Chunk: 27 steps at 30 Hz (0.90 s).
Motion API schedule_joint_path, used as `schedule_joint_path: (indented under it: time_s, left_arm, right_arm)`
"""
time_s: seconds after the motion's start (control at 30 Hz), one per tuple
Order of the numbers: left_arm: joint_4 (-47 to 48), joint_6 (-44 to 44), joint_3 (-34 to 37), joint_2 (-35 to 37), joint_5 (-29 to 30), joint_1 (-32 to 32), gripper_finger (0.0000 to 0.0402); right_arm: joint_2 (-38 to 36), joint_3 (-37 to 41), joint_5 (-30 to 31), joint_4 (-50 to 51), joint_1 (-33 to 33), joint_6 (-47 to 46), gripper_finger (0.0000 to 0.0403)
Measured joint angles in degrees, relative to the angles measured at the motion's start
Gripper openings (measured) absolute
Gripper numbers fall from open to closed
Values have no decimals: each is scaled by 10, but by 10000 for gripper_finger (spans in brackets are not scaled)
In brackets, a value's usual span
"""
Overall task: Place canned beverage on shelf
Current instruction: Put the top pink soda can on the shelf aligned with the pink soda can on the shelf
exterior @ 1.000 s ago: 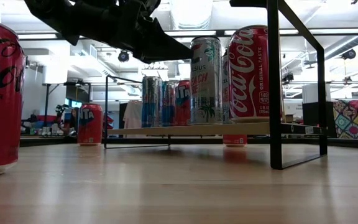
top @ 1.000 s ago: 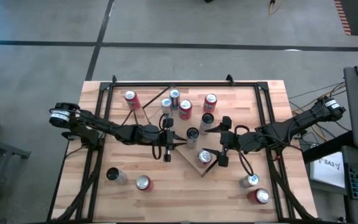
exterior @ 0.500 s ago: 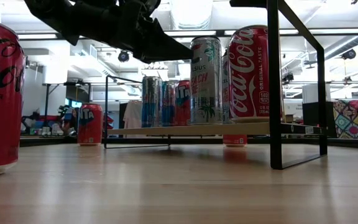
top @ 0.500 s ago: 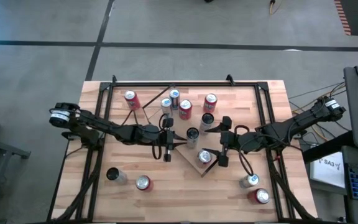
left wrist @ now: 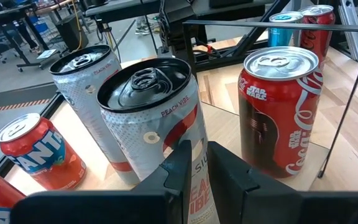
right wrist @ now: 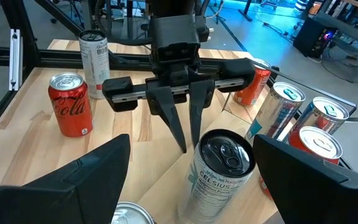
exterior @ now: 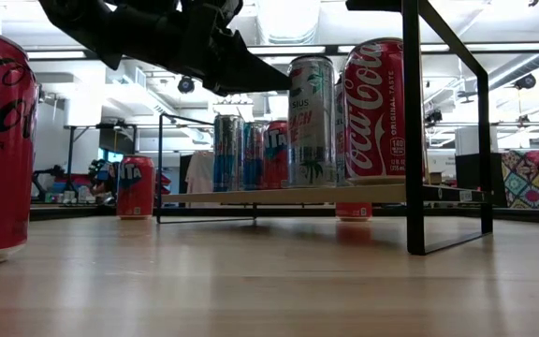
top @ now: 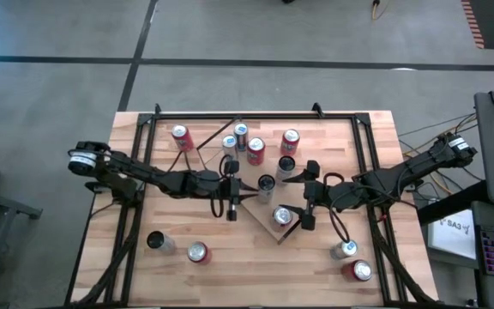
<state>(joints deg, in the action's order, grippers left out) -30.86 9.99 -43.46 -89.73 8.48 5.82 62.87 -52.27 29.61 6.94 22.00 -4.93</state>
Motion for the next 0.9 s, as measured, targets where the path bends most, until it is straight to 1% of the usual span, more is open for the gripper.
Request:
schedule_joint_path:
  time_s: [0.43, 0.67, 0.9]
  left_arm:
    - [-1, -1, 0, 0, 1, -3, 36]
    - [0, -5, 0, 0, -6, 5, 36]
    - [-53, -23, 0, -40, -31, 5, 36]
  right_arm:
    - [0, 0, 0, 0, 0, 0, 328]
    - [0, 0, 0, 0, 0, 0, 328]
    - [0, 0, 0, 1, 0, 0, 328]
